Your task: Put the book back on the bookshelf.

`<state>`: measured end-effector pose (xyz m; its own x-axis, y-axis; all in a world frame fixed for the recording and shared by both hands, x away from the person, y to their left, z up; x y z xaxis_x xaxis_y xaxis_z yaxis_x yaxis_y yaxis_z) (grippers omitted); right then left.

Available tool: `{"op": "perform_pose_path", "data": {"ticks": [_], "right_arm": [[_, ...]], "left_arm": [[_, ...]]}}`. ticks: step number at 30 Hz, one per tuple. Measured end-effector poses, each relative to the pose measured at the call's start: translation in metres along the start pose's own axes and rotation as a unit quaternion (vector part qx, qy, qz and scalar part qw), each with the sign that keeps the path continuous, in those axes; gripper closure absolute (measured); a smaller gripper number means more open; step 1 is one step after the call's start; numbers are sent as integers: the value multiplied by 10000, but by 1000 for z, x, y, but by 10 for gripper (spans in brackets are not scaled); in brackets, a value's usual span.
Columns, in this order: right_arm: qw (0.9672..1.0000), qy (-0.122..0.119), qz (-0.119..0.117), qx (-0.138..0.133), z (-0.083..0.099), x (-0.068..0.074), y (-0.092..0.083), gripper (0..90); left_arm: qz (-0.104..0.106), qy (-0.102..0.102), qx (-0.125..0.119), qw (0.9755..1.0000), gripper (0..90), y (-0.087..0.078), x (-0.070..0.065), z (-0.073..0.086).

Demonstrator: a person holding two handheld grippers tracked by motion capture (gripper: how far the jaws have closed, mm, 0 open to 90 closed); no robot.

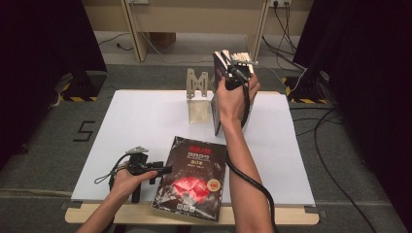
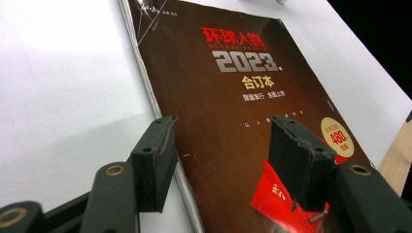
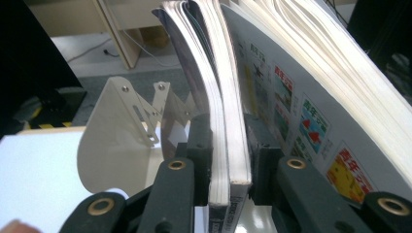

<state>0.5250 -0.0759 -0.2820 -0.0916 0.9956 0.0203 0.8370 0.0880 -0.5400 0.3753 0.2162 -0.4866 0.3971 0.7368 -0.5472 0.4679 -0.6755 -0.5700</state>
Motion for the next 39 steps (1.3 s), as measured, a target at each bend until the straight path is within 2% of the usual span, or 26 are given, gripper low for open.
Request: {"op": "perform_pose_path", "data": {"ticks": [4, 9, 19, 27, 31, 35, 39], "right_arm": [[9995, -266, 18, -140, 5, 2, -1, 698], [9991, -365, -45, -190, 7, 3, -4, 643], [9984, -507, -138, -202, 14, 6, -8, 608], [9982, -507, -228, -222, 23, 4, -9, 594], [9980, -492, -248, -296, 26, 2, -11, 634], [9986, -349, -374, -110, 29, -1, -4, 711], [9994, -246, -219, -80, 28, -2, -5, 760]], "left_arm": [[13, 9, 9, 10000, 424, 0, -1, 1], [3, -6, 0, 10000, 423, 0, -1, 0], [1, -5, -16, 10000, 422, -1, -1, 0], [11, 7, 0, 10000, 422, -1, -1, 0], [9, -5, 11, 10000, 422, 0, -1, 1], [17, 9, 9, 10000, 422, 1, -2, 1], [5, -2, 1, 10000, 422, 0, -1, 1]]}}
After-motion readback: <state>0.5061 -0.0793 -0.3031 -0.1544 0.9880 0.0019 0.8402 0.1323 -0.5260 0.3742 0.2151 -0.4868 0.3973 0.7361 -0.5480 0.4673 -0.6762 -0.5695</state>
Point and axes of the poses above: each handheld gripper's, and its own axes: y roughly forward along the jaws, z roughly out of its underside, x roughly to its left, the point moved 1 cm from there along y, roughly forward along the jaws, and after that the axes turned 7 degrees about -y, right-handed, at the moved point
